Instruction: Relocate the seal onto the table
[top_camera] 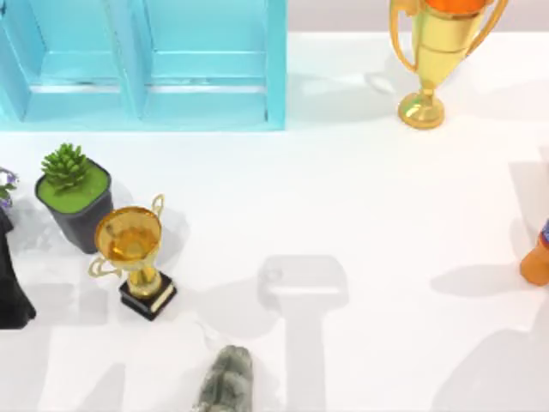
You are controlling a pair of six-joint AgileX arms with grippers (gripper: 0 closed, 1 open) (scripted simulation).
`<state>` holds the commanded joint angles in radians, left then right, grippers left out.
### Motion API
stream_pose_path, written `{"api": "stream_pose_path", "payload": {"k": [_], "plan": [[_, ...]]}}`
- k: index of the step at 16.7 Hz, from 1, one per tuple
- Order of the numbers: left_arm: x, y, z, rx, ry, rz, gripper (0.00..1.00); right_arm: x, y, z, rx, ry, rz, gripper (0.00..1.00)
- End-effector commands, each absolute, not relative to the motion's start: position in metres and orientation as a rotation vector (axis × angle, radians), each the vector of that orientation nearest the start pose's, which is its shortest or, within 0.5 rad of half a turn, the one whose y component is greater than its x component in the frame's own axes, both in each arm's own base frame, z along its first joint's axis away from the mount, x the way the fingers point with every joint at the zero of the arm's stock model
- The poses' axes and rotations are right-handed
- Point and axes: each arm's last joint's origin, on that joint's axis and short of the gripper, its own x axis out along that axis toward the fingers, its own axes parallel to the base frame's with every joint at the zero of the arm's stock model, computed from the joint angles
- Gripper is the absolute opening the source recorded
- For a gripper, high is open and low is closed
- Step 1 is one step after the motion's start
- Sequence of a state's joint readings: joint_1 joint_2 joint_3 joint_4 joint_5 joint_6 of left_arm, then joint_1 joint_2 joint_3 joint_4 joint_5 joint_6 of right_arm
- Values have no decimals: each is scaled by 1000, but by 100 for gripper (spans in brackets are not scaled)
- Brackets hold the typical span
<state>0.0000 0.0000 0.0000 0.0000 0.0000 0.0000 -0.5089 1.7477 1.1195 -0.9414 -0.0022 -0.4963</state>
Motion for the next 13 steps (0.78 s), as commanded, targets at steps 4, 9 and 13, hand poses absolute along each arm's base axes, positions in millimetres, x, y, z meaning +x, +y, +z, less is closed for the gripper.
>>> {"api": "stream_pose_path", "payload": {"k": [4,9,13], "plan": [[106,-1,160,0,0,0,100,267,-147,161,10,1572,-5,100],[106,-1,160,0,0,0,100,267,-147,161,10,1572,-5,70],[106,-1,160,0,0,0,100,267,-147,161,10,1572,-5,40]]}}
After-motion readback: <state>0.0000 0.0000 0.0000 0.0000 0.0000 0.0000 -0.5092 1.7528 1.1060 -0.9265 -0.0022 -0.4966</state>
